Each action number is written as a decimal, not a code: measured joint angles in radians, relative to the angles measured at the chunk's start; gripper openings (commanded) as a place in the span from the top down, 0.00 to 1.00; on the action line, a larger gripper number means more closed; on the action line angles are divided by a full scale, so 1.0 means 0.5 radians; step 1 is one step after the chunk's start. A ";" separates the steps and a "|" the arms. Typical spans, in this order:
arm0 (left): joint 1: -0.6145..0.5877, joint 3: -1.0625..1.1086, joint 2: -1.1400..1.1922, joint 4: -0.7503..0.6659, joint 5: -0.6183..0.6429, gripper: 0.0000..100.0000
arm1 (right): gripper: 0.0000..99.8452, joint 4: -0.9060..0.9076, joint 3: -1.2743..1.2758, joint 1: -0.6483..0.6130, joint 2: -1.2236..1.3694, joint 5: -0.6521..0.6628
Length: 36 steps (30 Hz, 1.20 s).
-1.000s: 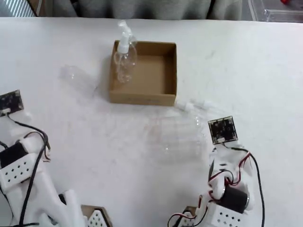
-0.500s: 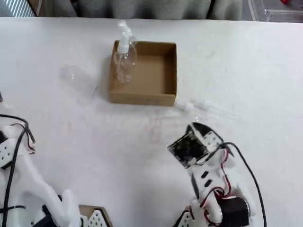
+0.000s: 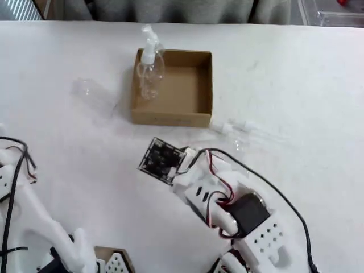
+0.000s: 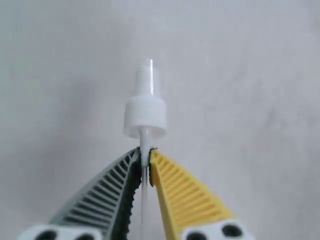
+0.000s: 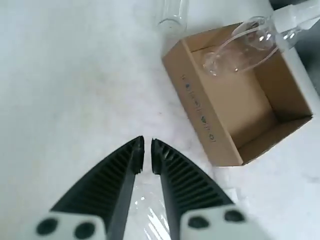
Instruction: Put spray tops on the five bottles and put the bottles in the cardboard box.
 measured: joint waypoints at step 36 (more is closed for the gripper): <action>1.807 0.368 -0.470 0.261 0.157 0.70 | 0.98 0.730 0.150 1.123 0.009 0.316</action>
